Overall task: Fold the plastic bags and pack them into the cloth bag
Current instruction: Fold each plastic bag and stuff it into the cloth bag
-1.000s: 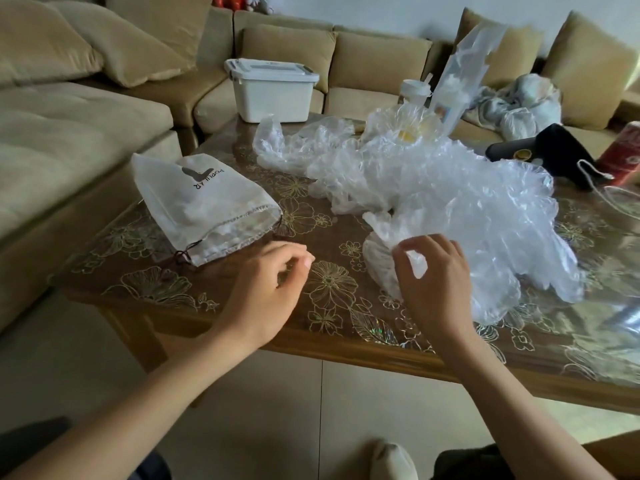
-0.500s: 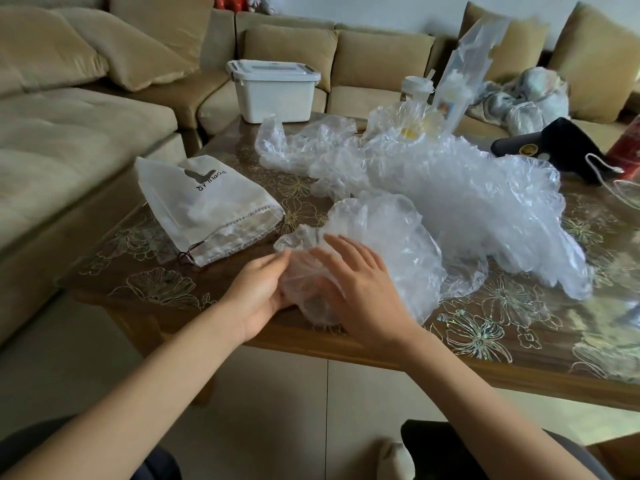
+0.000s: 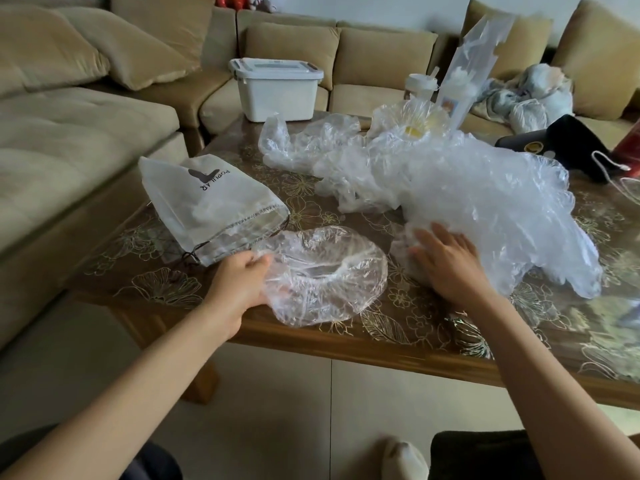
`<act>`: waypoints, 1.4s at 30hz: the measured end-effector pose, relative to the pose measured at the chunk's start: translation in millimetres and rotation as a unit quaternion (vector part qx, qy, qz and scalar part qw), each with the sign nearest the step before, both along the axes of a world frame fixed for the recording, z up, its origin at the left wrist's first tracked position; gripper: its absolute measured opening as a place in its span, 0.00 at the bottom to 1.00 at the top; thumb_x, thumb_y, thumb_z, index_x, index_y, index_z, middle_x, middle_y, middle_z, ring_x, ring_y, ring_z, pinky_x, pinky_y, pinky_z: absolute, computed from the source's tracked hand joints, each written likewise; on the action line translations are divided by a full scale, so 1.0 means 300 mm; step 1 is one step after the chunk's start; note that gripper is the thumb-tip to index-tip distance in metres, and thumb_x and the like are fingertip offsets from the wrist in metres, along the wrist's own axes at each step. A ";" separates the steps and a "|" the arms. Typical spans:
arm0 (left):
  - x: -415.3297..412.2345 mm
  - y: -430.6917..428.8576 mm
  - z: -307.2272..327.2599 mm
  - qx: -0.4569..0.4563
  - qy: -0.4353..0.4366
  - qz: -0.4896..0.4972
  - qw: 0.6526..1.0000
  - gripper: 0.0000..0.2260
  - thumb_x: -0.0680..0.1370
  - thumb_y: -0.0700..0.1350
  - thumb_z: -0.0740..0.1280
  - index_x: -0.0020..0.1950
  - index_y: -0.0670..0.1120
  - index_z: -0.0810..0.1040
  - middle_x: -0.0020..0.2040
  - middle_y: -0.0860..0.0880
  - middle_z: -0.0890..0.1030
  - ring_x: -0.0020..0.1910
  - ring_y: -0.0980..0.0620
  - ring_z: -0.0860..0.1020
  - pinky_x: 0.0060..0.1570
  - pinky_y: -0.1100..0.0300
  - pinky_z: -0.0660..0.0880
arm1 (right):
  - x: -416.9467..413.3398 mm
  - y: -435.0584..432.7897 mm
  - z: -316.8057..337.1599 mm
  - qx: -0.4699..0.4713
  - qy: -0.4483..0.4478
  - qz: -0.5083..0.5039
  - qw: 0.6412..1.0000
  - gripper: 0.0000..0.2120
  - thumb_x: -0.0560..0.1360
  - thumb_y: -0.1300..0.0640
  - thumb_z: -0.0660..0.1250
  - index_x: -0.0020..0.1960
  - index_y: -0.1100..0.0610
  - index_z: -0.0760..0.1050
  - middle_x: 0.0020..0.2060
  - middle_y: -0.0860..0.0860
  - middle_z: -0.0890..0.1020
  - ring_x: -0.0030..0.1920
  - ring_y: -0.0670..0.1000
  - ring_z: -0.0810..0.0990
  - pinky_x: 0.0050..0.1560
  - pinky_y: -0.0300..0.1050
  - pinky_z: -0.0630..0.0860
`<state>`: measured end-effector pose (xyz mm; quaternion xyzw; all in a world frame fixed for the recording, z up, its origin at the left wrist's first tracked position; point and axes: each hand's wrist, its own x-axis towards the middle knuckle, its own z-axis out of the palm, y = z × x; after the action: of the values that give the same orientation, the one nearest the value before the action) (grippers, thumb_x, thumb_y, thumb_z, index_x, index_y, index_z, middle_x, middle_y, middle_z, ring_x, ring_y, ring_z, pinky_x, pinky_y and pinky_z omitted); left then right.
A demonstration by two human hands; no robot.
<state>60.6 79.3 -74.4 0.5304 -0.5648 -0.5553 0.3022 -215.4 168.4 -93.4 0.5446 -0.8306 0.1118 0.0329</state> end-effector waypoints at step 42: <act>0.017 0.024 -0.110 -0.365 -0.454 -0.372 0.723 0.37 0.72 0.69 0.38 0.71 0.51 0.25 0.70 0.52 0.23 0.69 0.54 0.24 0.71 0.51 0.30 | 0.307 -0.032 -0.043 0.105 -0.050 0.244 0.963 0.37 0.73 0.32 0.38 0.77 0.49 0.42 0.77 0.48 0.44 0.75 0.45 0.37 0.73 0.41 0.33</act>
<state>65.7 86.5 -107.4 0.3154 -0.9452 -0.0672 -0.0507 -123.3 159.0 -106.2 0.7251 -0.6798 0.0555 -0.0945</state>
